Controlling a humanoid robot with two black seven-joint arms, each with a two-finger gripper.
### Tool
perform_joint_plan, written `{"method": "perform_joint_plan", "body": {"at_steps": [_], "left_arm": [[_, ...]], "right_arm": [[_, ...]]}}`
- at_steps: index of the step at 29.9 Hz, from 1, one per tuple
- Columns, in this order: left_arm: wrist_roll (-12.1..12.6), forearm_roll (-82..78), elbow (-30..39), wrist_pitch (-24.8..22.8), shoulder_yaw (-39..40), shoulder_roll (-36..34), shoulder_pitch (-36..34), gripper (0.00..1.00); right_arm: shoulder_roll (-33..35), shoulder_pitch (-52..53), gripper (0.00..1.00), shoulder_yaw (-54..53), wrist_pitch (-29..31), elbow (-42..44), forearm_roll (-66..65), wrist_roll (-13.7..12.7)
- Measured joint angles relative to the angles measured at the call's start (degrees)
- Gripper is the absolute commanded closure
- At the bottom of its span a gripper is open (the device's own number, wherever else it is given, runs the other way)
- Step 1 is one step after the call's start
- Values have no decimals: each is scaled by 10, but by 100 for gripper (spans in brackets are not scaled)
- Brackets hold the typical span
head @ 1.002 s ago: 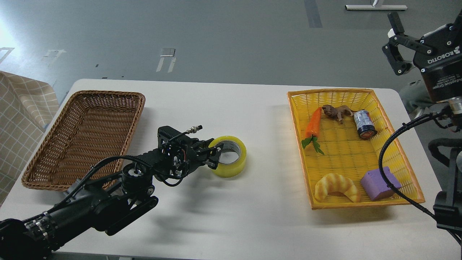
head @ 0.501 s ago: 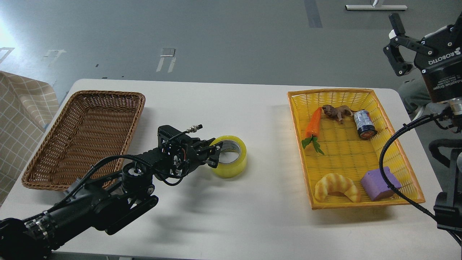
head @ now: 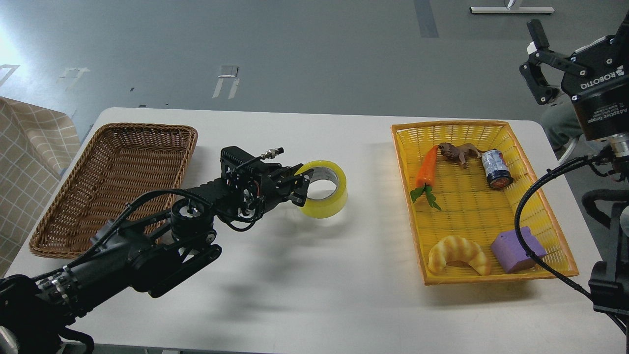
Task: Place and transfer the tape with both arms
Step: 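Lift the tape roll and carry it over the wicker basket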
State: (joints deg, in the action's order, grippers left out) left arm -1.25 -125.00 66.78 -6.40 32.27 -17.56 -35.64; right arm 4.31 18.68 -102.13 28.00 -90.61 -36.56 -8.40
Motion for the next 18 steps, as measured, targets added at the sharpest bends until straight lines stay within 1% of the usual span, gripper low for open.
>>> {"method": "perform_joint_plan", "body": {"at_steps": [2,7,10,15,18], "left_arm": [[-7,0,0,0,0,-8,-16,81],[-45,0,6,0,0,-56,-54,81],[-55,0,8,0,1,-85,-70,81],[-59,0,8,2,1,-146,-77,81],[-75,0,7,22,1,-193,-74,81]], "right_arm": [[0,0,0,0,0,0,0,0],[0,-1,0,1,0,0,0,0],[-1,-1,0,1,0,0,0,0],[-1,-1,0,1,0,-1,0,0],[-1,-1,0,2,0,-1,0,-1]]}}
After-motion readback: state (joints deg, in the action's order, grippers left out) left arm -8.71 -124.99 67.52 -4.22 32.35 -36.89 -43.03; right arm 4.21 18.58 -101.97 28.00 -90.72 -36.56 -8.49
